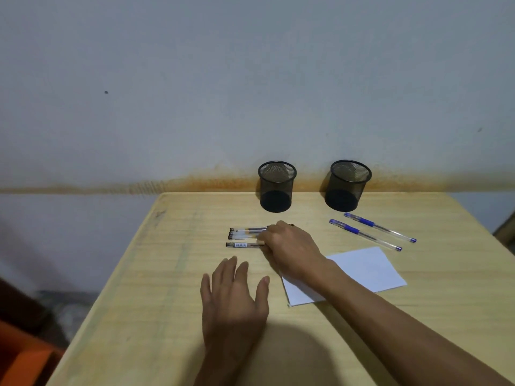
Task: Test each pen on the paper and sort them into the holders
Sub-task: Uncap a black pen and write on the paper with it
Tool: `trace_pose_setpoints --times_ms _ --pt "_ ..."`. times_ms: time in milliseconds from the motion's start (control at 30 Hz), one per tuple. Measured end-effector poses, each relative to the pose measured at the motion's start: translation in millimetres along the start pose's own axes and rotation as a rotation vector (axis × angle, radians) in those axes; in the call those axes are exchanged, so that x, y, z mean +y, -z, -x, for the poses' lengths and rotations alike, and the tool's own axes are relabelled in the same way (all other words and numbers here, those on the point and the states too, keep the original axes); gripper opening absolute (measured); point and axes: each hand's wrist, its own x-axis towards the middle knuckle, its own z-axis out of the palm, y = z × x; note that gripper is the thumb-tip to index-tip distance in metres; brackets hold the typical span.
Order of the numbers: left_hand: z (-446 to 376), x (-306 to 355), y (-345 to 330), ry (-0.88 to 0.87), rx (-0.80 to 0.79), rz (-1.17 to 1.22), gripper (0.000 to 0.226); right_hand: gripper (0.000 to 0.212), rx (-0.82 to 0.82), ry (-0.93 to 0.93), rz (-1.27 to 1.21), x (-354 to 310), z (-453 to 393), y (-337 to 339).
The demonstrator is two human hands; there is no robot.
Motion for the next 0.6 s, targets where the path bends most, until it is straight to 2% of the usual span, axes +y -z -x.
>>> trace_pose_setpoints --times_ms 100,233,333,400,500,600 --pt "0 -1 2 0.001 -0.002 0.006 0.054 0.028 0.036 -0.080 -0.248 -2 4 19" --pt "3 -3 5 -0.021 0.006 0.069 0.049 0.010 0.162 -0.448 -0.827 1 26 52" --pt "3 -5 9 -0.006 0.033 0.261 0.038 0.008 0.272 -0.666 -1.219 7 52 69" --pt "5 -2 15 -0.067 0.102 0.363 0.037 0.013 0.325 -0.750 -1.316 8 70 76" --pt "12 19 32 -0.272 0.172 0.447 0.036 0.011 0.382 -0.800 -1.359 3 95 80" --pt "14 47 42 -0.419 0.183 0.413 0.035 0.012 0.391 -0.817 -1.399 0 113 80"
